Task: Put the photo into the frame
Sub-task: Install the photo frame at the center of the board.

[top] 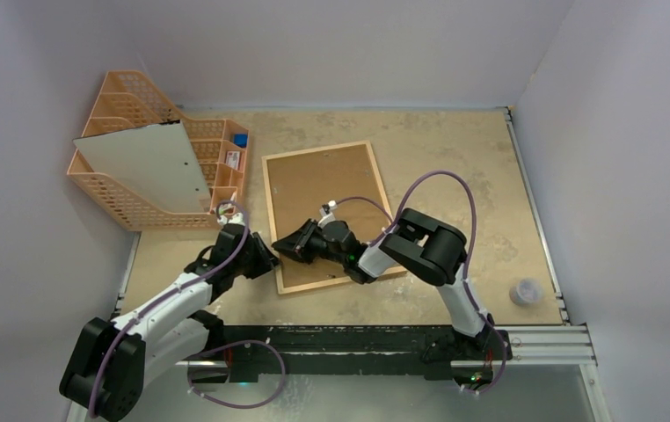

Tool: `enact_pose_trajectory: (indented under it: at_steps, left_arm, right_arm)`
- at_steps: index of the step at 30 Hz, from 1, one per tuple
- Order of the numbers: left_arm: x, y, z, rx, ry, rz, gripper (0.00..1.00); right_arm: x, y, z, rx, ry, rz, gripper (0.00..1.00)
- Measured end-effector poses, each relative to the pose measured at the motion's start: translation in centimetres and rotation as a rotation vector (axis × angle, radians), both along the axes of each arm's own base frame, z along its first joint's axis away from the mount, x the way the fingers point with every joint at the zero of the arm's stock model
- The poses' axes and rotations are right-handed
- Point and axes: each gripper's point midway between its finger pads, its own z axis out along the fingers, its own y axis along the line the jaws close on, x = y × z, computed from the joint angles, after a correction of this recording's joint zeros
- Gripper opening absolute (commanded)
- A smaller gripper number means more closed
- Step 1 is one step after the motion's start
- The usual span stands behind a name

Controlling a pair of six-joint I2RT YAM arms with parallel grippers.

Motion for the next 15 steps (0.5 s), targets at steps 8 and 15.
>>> enact_pose_trajectory:
  at_steps: [8, 15]
  left_arm:
    - [-0.2, -0.1, 0.0, -0.007, 0.007, -0.006, 0.08]
    - [-0.6, -0.2, 0.1, -0.010, 0.015, -0.007, 0.27]
  right_arm:
    - [-0.6, 0.1, 0.3, -0.023, 0.012, 0.006, 0.22]
    - [0.6, -1.0, 1.1, -0.184, -0.011, -0.047, 0.26]
